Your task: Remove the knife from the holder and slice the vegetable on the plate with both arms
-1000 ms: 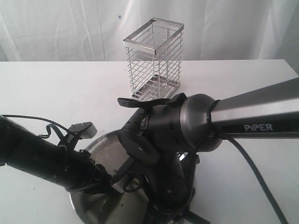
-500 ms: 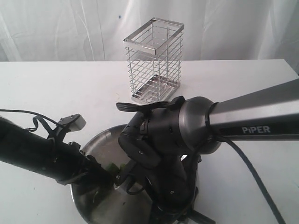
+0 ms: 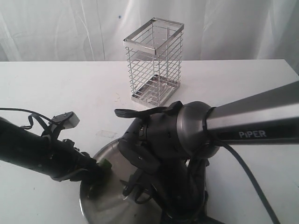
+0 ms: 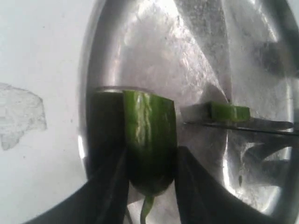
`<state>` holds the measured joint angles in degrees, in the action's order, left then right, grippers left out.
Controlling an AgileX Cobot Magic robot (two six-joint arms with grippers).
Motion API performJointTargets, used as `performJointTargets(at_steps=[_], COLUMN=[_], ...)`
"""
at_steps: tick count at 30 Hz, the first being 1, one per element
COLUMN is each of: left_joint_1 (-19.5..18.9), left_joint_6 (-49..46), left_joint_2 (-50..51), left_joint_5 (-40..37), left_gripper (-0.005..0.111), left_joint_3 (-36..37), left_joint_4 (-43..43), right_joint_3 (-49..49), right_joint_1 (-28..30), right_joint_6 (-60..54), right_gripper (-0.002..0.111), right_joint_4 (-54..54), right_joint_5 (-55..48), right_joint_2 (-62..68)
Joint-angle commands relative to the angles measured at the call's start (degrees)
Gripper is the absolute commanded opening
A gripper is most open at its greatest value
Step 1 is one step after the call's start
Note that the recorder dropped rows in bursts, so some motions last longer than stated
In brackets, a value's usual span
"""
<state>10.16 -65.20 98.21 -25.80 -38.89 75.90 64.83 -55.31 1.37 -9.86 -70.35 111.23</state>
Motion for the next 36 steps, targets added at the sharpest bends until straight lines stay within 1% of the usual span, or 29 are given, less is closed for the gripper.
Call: performJointTargets(at_steps=[1, 6, 12, 18, 20, 22, 25, 27, 31, 36], left_joint_1=[0.8, 3.2, 3.2, 3.2, 3.2, 3.2, 3.2, 3.2, 3.2, 3.2], left_joint_6=[0.1, -2.9, -2.9, -2.9, -2.9, -2.9, -1.9, -0.7, -0.6, -0.7], left_joint_2=[-0.2, -0.2, -0.2, -0.2, -0.2, -0.2, -0.2, -0.2, 0.1, 1.7], left_joint_5=[0.1, -1.0, -1.6, -5.3, -7.4, -9.1, -9.9, -9.9, -7.1, -5.7], left_gripper=[0.000, 0.000, 0.000, 0.000, 0.004, 0.013, 0.026, 0.030, 0.031, 0.032], left_joint_3=[0.1, 0.1, 0.1, 0.1, 0.1, 0.1, 0.1, 0.5, 2.1, 2.4], left_joint_4=[-0.3, 2.0, 1.9, 1.5, 0.9, 0.5, -1.5, -1.9, -0.5, 1.2], right_joint_3=[1.5, 4.0, 4.6, 4.6, 4.6, 4.6, 4.6, 4.6, 4.6, 4.6], right_joint_1=[-0.1, -0.1, -0.1, -0.1, 0.0, 0.3, 1.4, 2.2, 2.9, 2.9], right_joint_6=[0.3, 0.4, 0.4, 1.6, 1.9, 1.9, 2.4, 2.4, 2.4, 2.4], right_gripper=[0.000, 0.000, 0.000, 0.000, 0.000, 0.000, 0.000, 0.000, 0.000, 0.000], right_joint_4=[0.3, -0.2, -1.5, -4.9, -6.1, -6.7, -7.1, -7.3, -7.5, -7.4], right_joint_5=[0.4, 0.4, 0.4, 0.4, 0.4, 0.4, 0.4, 0.4, 0.4, 0.4], right_joint_2=[0.1, -2.0, -3.6, -3.8, -3.8, -3.8, -3.8, -3.8, -3.8, -4.4])
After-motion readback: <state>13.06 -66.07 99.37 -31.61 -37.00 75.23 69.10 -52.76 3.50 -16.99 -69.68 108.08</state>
